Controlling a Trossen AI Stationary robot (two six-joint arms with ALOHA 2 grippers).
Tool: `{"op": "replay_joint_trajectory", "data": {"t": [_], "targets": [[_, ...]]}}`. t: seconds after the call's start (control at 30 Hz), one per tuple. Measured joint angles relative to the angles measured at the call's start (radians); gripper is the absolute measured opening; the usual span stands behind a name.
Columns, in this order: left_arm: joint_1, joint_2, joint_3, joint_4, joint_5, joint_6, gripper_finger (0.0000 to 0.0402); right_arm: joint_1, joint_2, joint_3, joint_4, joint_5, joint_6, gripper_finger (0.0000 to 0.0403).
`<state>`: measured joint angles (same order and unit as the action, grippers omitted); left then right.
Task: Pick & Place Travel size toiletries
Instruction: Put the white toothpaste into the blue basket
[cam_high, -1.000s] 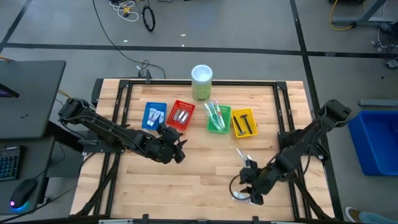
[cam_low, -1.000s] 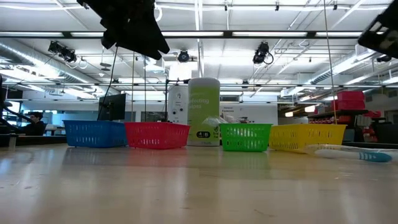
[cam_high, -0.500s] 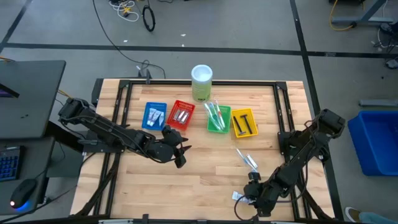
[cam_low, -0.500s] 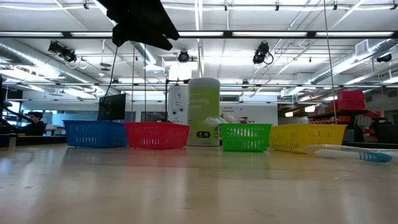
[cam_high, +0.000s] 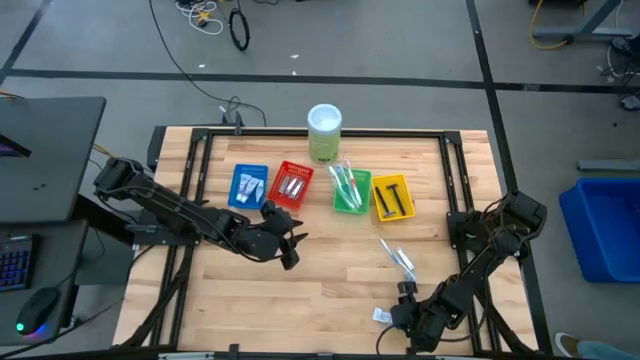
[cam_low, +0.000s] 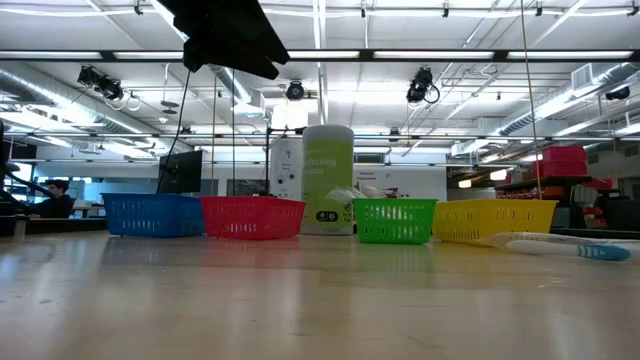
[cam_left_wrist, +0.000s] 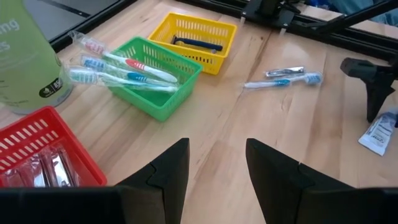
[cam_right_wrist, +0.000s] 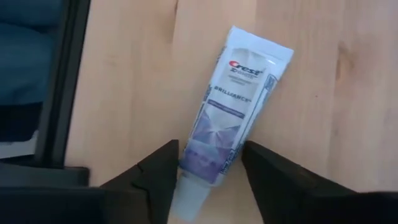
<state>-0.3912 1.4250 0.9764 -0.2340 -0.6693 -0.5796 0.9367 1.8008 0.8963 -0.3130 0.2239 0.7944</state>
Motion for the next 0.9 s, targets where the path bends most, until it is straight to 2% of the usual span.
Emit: {"op": "replay_joint_trajectory", "data": {"t": [0.23,0.37,0.5,0.7,0.77,0.9], "targets": [[0.0,0.0,0.0,0.0,0.0,0.038,0.0166,-0.002,-0.004,-0.003,-0.01,0.01,-0.026,0.0118],[0.0,0.0,0.0,0.006,0.0,0.037,0.0166,-0.016,-0.048,-0.006,-0.009,0.013,-0.024,0.0097],[0.0,0.0,0.0,0.048,0.006,0.008,0.0166,-0.048,-0.121,-0.005,-0.026,0.184,-0.048,0.0099],[0.0,0.0,0.0,0.131,0.009,-0.112,0.0166,-0.125,-0.15,-0.005,0.018,0.595,-0.245,0.0111],[0.0,0.0,0.0,0.15,0.012,-0.18,0.0166,-0.171,-0.148,-0.006,0.056,0.653,-0.347,0.011],[0.002,0.0,0.0,0.165,0.015,-0.331,0.0166,-0.269,-0.147,-0.006,0.134,0.659,-0.486,0.0106]]}}
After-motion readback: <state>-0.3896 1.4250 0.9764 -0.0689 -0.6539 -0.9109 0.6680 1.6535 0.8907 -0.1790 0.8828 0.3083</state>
